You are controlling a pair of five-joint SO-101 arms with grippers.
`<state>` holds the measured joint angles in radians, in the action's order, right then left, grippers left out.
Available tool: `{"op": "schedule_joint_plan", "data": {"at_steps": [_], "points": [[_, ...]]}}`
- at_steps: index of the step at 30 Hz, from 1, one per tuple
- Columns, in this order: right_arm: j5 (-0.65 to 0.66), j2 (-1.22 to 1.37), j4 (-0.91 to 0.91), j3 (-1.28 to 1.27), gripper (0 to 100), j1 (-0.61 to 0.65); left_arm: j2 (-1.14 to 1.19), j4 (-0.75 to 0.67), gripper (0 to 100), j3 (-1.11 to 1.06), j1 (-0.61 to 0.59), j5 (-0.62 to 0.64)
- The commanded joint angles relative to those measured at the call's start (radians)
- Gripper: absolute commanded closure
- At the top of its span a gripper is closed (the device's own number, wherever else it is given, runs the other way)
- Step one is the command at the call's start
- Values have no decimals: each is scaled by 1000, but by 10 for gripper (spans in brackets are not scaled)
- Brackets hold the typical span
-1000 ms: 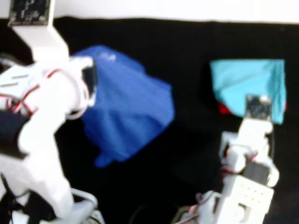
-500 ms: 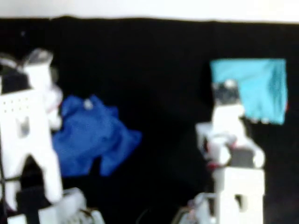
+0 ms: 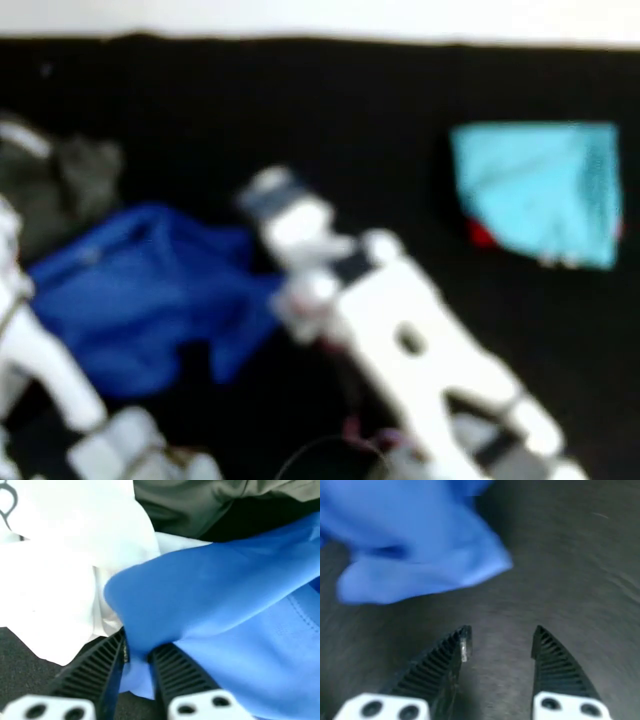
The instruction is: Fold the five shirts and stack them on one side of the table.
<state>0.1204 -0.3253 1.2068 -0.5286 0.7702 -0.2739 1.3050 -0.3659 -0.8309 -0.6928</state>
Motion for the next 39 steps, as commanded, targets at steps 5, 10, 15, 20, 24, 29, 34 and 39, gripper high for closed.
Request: {"op": "schedule_joint_plan", "data": {"at_steps": [5, 10, 15, 20, 24, 29, 34, 39], "points": [[8, 298, 1, 219, 714, 145, -8, -15, 832, 15, -12, -5], [12, 432, -5, 314, 702, 211, -12, -15, 832, 15, -12, -5], [14, 595, -5, 415, 772, 162, -12, -14, 832, 15, -10, -3], [9, 708, 1, 512, 974, 19, -13, -8, 832, 15, -7, -3], [12, 677, 1, 545, 991, -96, -13, 3, 832, 13, 1, -3], [14, 496, 2, 584, 992, -243, -13, 103, 832, 13, 82, -3], [100, 248, 39, 588, 992, -334, -15, 150, 832, 31, 171, 6], [170, 1, 96, 590, 992, -384, -15, 255, 832, 185, 229, 103]]}}
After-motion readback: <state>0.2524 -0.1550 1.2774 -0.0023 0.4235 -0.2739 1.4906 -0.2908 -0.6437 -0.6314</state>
